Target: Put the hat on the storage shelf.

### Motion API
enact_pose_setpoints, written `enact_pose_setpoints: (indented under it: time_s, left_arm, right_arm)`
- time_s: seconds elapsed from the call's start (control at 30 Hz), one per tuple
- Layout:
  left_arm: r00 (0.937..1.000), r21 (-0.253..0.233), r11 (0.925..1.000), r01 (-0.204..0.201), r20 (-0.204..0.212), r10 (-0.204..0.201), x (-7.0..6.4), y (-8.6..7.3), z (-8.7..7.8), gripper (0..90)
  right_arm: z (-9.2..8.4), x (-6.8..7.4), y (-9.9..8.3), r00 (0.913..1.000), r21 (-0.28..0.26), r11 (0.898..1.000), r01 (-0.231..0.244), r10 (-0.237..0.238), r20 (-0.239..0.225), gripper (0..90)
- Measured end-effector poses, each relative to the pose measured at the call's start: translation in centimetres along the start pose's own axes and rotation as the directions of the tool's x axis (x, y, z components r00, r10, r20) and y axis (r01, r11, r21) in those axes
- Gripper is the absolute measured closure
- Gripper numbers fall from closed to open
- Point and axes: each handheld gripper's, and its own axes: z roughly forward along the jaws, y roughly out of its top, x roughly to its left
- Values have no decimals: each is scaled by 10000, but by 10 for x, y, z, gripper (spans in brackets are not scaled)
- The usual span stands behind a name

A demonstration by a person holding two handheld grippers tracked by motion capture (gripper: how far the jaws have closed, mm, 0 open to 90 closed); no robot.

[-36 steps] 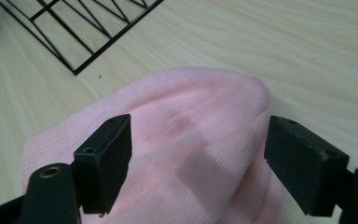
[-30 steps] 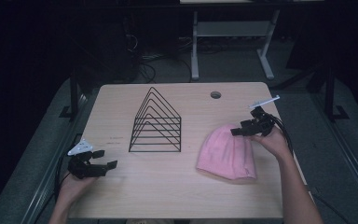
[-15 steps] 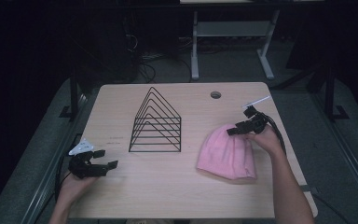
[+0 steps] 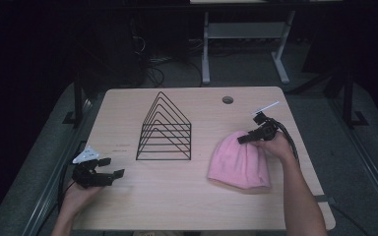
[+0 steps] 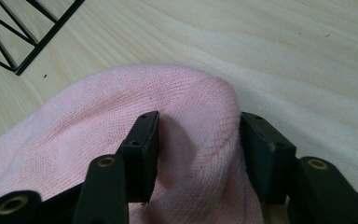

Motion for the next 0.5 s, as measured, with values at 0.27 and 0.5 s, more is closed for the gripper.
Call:
enact_pose_setpoints:
  time_s: [0.27, 0.5]
  left_arm:
    - [10000, 26, 10000, -27, 46, 27, -1, 0, 1, 206]
    - [9999, 49, 9999, -101, 80, 100, -3, 1, 2, 207]
  right_arm:
    - [2, -1, -2, 9992, 99, 9999, -86, 90, -400, 657]
    - [-5, 6, -2, 9984, -24, 10000, 74, -76, -555, 746]
